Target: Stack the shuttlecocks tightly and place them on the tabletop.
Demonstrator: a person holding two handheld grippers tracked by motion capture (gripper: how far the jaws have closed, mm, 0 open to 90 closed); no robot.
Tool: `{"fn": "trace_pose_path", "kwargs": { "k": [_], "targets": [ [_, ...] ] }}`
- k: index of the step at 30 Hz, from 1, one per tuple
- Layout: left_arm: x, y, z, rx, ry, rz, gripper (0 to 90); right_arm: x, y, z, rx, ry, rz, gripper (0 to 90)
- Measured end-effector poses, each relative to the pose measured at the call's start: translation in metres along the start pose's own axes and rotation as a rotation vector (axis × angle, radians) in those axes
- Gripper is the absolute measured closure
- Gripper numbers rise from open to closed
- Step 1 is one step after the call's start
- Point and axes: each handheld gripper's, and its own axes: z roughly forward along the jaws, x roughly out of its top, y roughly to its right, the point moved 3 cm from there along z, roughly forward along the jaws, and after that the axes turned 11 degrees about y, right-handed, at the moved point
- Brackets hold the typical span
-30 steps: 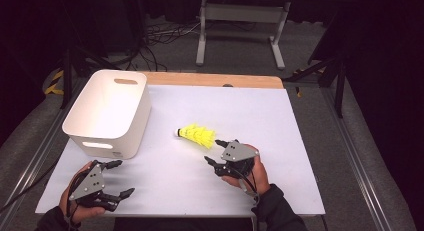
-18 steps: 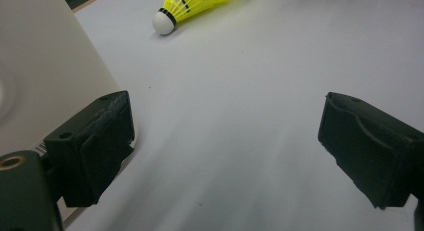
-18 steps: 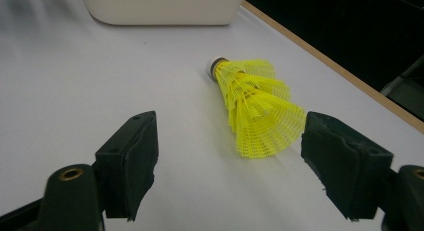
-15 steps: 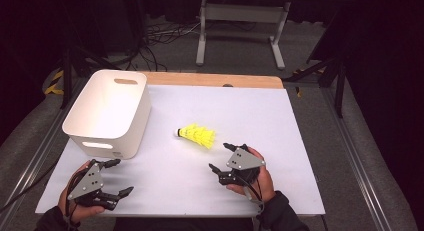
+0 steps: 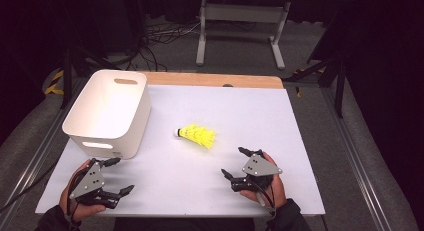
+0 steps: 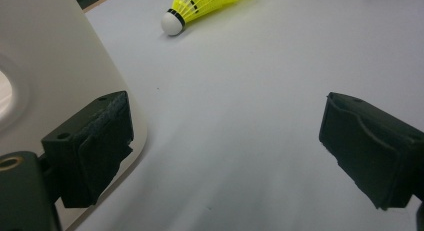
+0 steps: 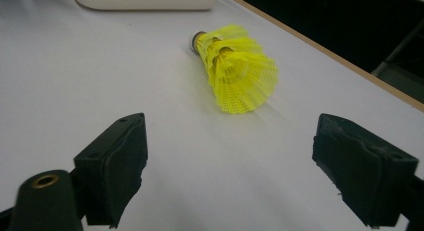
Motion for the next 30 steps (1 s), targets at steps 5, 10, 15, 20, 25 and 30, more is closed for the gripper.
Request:
{"fn": "trace_pose_path", "kwargs": {
  "k": [5,10,15,20,25,30],
  "targets": [
    [0.000,0.000,-0.002,0.009,0.004,-0.004,7.6,-0.008,0.002,-0.005,-0.024,-0.009,-0.021,11.8],
    [0.000,-0.003,-0.002,0.016,0.015,-0.007,7.1,-0.014,0.003,-0.008,-0.039,-0.024,-0.001,8.4],
    [0.001,-0.005,0.001,0.012,0.022,-0.004,5.9,-0.016,0.002,-0.011,-0.035,-0.017,0.004,6.9],
    [0.000,-0.005,0.003,0.000,0.019,0.000,4.8,-0.017,0.003,-0.008,-0.038,-0.030,0.020,5.7],
    [0.001,-0.003,0.003,0.006,0.017,0.008,4.6,-0.019,0.005,0.005,-0.022,-0.037,0.054,5.6],
    [0.001,-0.002,0.003,0.007,0.013,0.007,4.6,-0.019,0.007,0.010,-0.011,-0.046,0.085,5.5]
  ]
}}
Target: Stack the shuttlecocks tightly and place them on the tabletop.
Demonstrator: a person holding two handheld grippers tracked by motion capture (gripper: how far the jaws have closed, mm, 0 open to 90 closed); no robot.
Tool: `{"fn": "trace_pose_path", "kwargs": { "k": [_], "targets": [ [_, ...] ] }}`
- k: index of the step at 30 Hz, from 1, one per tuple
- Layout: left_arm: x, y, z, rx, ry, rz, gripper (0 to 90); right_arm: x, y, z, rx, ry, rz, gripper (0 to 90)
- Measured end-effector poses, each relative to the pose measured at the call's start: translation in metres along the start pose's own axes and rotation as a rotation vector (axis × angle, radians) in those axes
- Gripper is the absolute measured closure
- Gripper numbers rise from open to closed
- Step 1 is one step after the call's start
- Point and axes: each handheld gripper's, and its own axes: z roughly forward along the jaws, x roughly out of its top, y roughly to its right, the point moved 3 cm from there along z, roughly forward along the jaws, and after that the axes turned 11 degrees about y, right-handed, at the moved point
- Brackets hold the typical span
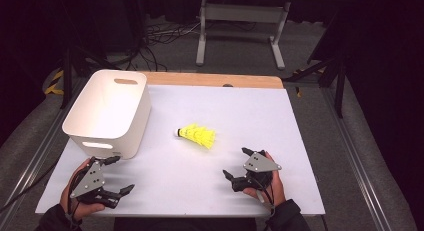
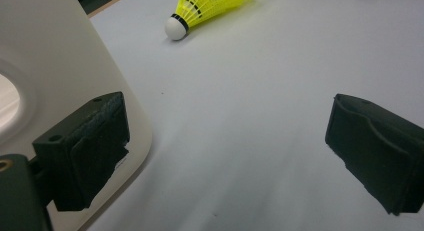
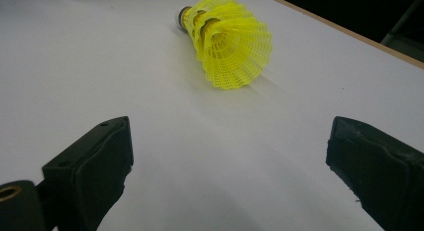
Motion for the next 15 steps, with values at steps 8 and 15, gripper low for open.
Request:
{"fn": "trace_pose_path", "kwargs": {
  "k": [8,15],
  "targets": [
    [-0.003,-0.003,0.000,0.000,-0.002,-0.014,4.6,0.009,0.000,0.013,0.044,-0.010,0.036,8.9],
    [-0.003,-0.004,-0.001,0.002,-0.003,-0.010,4.7,0.016,0.003,0.029,0.053,-0.030,0.043,13.2]
  ]
}}
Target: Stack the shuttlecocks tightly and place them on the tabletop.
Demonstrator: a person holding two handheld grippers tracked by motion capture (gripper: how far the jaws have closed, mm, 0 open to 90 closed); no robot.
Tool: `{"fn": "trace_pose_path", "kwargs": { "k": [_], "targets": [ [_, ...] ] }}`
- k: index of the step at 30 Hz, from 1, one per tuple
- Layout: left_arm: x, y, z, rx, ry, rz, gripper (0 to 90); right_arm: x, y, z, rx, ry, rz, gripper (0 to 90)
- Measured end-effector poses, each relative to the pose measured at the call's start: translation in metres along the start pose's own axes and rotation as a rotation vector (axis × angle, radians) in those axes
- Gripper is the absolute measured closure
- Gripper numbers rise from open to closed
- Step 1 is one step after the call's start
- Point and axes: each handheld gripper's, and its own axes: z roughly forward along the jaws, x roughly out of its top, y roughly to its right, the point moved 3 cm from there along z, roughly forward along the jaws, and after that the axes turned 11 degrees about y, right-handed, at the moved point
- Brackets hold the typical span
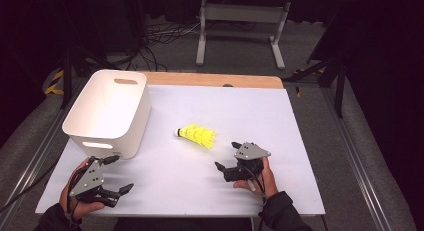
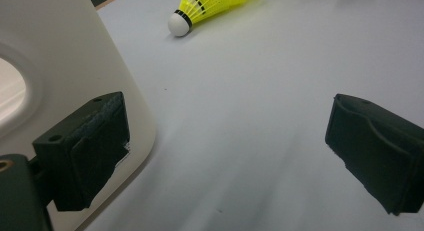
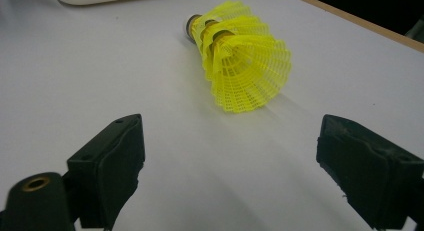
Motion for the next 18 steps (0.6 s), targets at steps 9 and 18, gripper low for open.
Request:
{"fn": "trace_pose_path", "kwargs": {
  "k": [9,18],
  "targets": [
    [0.000,0.000,0.000,-0.010,0.000,0.003,4.8,0.005,0.001,0.024,0.037,-0.058,0.005,16.9],
    [-0.001,-0.003,0.002,-0.025,0.006,-0.003,5.1,0.009,-0.003,0.047,0.085,-0.104,0.002,19.4]
  ]
}}
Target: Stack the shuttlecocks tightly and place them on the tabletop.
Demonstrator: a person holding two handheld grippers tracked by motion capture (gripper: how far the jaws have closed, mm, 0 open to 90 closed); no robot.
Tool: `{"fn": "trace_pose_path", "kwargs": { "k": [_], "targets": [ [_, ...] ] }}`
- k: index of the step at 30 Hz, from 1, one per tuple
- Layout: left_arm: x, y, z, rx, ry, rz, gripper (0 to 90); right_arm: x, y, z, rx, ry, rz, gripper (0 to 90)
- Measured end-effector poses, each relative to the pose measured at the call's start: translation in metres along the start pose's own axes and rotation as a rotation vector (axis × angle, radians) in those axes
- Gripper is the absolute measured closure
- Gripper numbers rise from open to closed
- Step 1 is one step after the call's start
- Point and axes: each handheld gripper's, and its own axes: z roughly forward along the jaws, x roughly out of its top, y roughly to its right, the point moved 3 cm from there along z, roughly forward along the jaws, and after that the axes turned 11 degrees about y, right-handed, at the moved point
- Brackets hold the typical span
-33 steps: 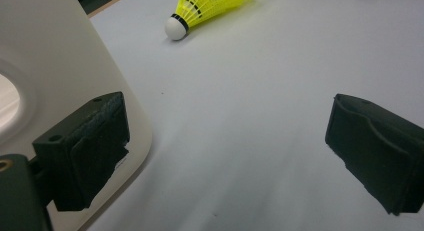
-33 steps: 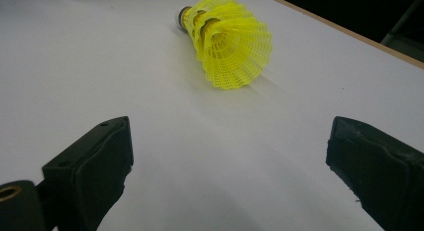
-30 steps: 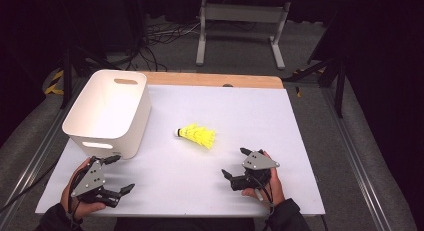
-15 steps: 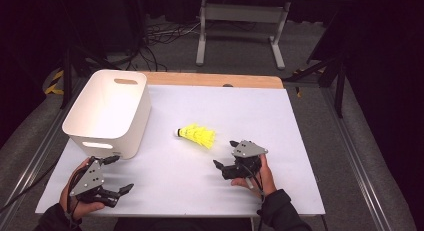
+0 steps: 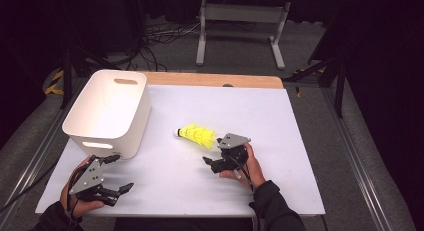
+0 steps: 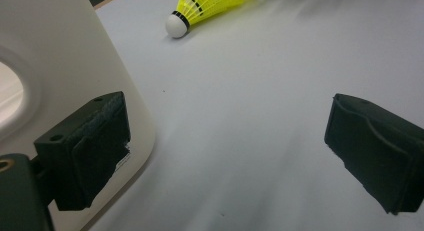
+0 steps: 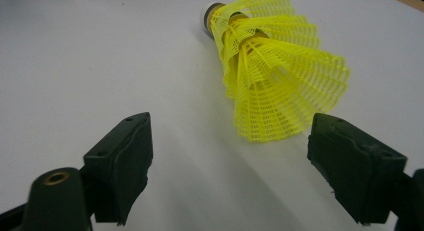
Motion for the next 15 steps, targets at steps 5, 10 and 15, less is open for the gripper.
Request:
{"fn": "trace_pose_path", "kwargs": {
  "k": [5,10,15],
  "targets": [
    [0.001,0.001,0.000,-0.001,0.002,0.001,5.1,0.001,0.000,0.010,0.004,-0.015,0.003,22.4],
    [0.000,0.001,-0.001,-0.004,-0.003,0.002,5.0,0.003,0.000,0.019,0.013,-0.033,0.014,24.6],
    [0.000,0.001,-0.002,-0.003,0.000,-0.001,5.1,0.004,0.001,0.028,0.017,-0.050,0.019,26.4]
  ]
}}
